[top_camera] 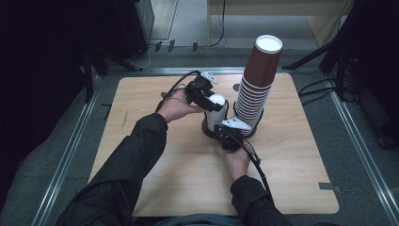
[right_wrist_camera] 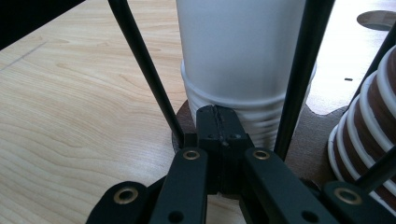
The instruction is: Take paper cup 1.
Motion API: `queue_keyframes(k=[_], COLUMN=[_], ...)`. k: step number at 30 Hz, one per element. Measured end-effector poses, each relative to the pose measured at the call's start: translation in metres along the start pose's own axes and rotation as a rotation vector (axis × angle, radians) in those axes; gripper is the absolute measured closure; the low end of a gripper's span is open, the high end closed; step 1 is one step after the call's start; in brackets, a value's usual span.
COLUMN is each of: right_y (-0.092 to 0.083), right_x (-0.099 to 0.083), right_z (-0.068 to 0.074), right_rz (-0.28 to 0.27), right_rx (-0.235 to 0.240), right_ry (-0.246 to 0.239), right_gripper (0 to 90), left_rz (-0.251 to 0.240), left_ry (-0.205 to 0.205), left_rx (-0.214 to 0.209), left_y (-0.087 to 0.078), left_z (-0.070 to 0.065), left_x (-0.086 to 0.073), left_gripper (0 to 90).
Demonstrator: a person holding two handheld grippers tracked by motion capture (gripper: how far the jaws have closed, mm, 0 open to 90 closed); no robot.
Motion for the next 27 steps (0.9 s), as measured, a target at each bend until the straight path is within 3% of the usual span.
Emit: queue_keyframes(k=[10, 20, 27], right_y=[0.001, 0.0, 0.001], right_x=[0.0, -0.001, -0.001], right_z=[0.001, 0.001, 0.001], right_rz=[0.004, 0.011, 0.018], right_rx=[0.003, 0.005, 0.015], right_ry=[0.002, -0.002, -0.004], right_gripper=[89.4, 89.4, 89.4], left_rz=[-0.01, -0.052, -0.061], left_ry=[0.009, -0.007, 0.004], left_rx=[0.0, 0.005, 0.0], left_y=[-0.007, -0.033, -0.053], left_z=[-0.002, 0.0, -0.003], left_x=[0.006, 0.024, 0.036], left_gripper=[35.3, 35.4, 35.5])
Point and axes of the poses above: each handheld gripper's, and its own axes: y roughly forward along the jaws, x roughly out of its top, z roughly to its left, the point moved 9 cm from there along y, roughly forward along the jaws, and after that the axes turned 1 degree about -z, right-handed, at the moved point
